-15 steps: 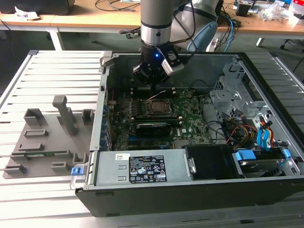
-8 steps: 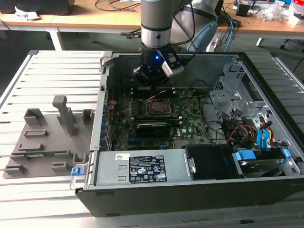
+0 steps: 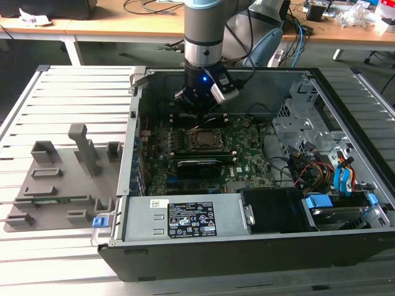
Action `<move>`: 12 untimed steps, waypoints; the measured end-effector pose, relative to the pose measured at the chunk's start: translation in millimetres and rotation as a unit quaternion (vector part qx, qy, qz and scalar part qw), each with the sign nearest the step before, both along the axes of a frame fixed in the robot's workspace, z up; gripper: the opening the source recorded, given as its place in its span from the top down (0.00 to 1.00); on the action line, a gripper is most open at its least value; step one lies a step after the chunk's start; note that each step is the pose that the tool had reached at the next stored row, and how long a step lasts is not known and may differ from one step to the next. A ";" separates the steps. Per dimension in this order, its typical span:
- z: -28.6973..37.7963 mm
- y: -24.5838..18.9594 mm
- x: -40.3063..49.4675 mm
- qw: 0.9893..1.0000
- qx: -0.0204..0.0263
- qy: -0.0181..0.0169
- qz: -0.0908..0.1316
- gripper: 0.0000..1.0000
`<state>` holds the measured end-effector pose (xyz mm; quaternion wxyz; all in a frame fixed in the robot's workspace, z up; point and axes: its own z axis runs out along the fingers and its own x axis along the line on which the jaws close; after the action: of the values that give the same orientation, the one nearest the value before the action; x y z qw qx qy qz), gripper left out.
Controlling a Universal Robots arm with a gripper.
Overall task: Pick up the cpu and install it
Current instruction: 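Install the first cpu locking lever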
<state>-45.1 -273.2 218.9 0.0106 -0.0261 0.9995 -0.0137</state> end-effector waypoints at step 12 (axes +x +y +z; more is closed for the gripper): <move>-13.0 0.0 33.3 1.000 -0.001 0.002 0.000 0.89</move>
<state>-11.8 -273.2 205.9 0.0087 -0.0262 0.9995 -0.0148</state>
